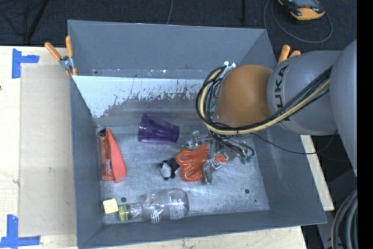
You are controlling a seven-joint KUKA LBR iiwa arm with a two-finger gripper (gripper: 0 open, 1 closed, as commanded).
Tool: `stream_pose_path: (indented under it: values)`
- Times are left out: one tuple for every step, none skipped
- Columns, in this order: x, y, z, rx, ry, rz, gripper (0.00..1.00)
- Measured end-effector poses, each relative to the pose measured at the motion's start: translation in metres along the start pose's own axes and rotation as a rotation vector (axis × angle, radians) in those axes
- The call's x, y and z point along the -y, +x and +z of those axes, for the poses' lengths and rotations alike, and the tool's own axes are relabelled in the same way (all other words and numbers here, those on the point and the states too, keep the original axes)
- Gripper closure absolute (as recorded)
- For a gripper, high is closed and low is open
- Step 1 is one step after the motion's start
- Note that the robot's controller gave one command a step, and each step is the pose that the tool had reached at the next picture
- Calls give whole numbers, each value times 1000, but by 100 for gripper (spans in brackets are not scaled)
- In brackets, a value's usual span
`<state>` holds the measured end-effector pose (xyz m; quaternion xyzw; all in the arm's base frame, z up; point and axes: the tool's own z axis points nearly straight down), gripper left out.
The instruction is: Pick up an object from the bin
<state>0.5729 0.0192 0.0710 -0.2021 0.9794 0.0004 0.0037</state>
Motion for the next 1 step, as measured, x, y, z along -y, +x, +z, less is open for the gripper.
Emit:
stream_pose_path:
  values:
    - [0, 0, 0, -3, 0, -1, 100]
